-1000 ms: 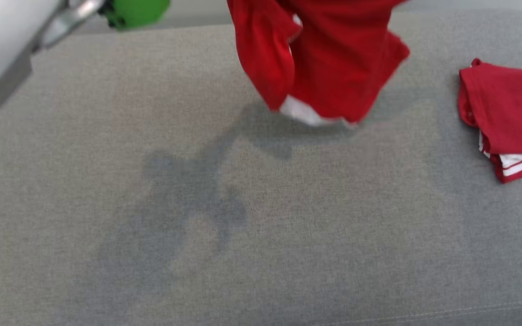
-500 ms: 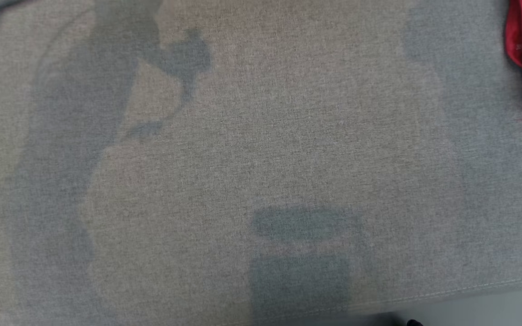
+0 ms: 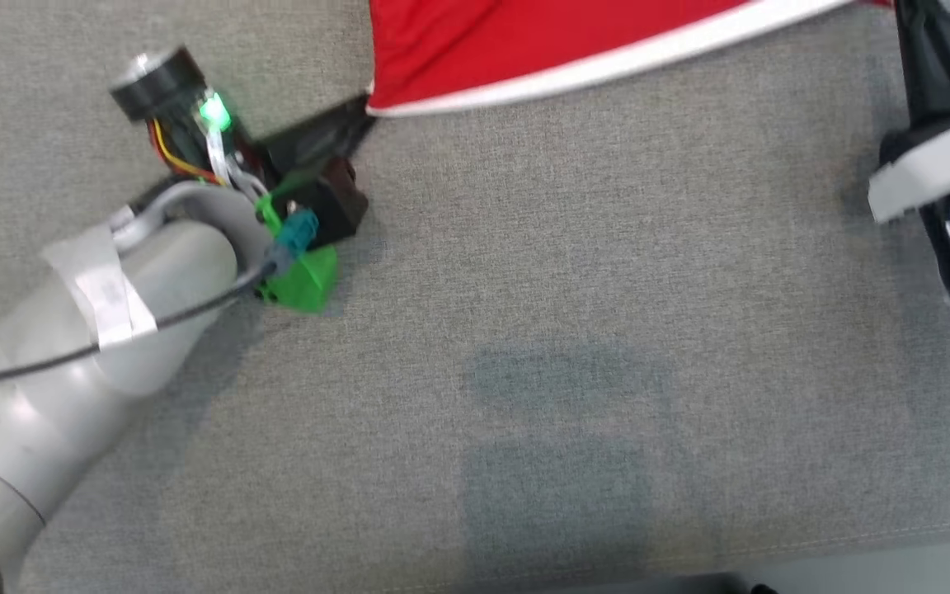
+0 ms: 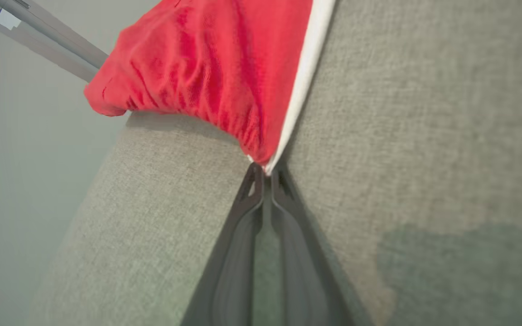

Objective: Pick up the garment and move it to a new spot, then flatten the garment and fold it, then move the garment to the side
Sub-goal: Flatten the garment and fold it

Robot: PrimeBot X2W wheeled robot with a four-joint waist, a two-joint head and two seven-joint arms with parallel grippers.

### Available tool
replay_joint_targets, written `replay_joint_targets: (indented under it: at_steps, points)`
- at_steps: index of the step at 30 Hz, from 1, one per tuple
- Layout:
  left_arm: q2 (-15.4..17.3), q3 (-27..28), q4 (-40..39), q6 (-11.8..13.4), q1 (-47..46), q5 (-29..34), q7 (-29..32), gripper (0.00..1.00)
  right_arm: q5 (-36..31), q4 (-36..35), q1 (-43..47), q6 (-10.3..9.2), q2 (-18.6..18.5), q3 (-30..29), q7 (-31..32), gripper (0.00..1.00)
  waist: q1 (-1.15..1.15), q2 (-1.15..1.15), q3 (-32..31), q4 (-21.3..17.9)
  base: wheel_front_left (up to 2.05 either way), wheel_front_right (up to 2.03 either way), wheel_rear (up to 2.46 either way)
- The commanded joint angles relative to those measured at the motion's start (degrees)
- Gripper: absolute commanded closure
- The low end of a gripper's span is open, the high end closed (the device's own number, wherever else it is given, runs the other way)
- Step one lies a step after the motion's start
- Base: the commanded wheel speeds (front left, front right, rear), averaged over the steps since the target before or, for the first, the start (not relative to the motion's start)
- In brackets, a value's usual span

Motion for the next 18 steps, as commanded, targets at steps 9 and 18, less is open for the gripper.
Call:
replay_joint_targets:
  at_steps: [9, 18]
  points:
    - [0.23, -3.23, -5.57, -1.79, 21.64, -4.45, 4.02, 1.00, 5.26, -3.12, 18.78, -0.12, -3.07, -0.20, -0.11, 1.00, 0.00, 0.00, -14.65, 1.66, 0.00, 0.00, 0.00]
    - [2.62, -2.15, -14.36, 1.88, 30.90, -6.42, 7.36, 1.00, 6.15, -6.91, 30.24, -0.12, -4.04, -0.16, -0.12, 1.00, 0.00, 0.00, -21.32, 1.85, 0.00, 0.00, 0.00]
